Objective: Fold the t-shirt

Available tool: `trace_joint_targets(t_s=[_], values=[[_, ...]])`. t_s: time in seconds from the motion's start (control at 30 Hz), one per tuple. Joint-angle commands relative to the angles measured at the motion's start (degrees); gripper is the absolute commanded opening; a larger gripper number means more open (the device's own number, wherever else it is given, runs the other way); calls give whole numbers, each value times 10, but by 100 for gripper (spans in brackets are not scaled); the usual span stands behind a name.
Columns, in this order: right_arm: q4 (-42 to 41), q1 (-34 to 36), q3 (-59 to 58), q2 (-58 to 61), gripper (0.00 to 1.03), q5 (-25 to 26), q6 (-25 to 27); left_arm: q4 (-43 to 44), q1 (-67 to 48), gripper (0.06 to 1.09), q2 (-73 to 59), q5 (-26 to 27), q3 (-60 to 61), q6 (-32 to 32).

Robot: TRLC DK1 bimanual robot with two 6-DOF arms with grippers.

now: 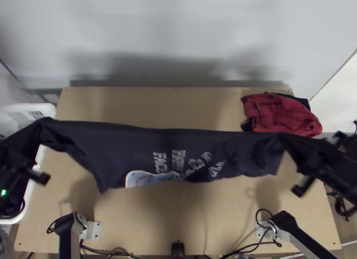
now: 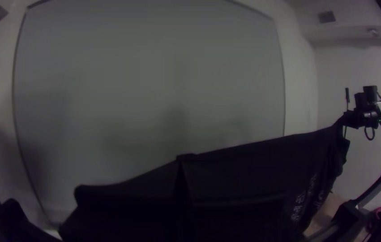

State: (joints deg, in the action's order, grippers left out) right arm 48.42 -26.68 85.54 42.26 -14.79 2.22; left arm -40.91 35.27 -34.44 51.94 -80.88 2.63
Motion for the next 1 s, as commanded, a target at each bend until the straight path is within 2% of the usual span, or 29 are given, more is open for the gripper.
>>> trace_joint_targets(t_s=[0.0, 0.07, 0.23, 0.37, 0.47, 0.57, 0.6, 0.7, 0.83, 0.97], values=[[-34, 18, 47, -15, 3, -38, -39, 67, -18, 10, 55, 6, -24, -104], [-40, 19, 45, -15, 3, -38, -39, 94, -20, 9, 61, 6, -19, -134], [-73, 20, 49, -13, 3, -36, -41, 117, -9, 10, 68, 4, 6, -149], [-72, 36, 47, -31, 3, -38, -56, 91, -10, 10, 97, 1, 13, -149], [-73, 58, 60, -50, 3, -38, -62, 79, -11, 10, 122, -24, 18, -149], [-69, 65, 64, -57, 3, -38, -56, 83, -27, 10, 141, -103, 65, -109], [-70, 67, 50, -60, 3, -37, -49, 97, -28, 9, 146, -112, 93, -96], [-72, 90, -8, -64, 3, -31, -3, 131, -19, 10, 140, -121, 166, -17], [-71, 90, -22, -53, 3, -31, 14, 132, -20, 10, 102, -121, 174, 64], [-72, 87, -13, -35, 3, -32, 7, 117, -27, 10, 95, -116, 169, 76]])
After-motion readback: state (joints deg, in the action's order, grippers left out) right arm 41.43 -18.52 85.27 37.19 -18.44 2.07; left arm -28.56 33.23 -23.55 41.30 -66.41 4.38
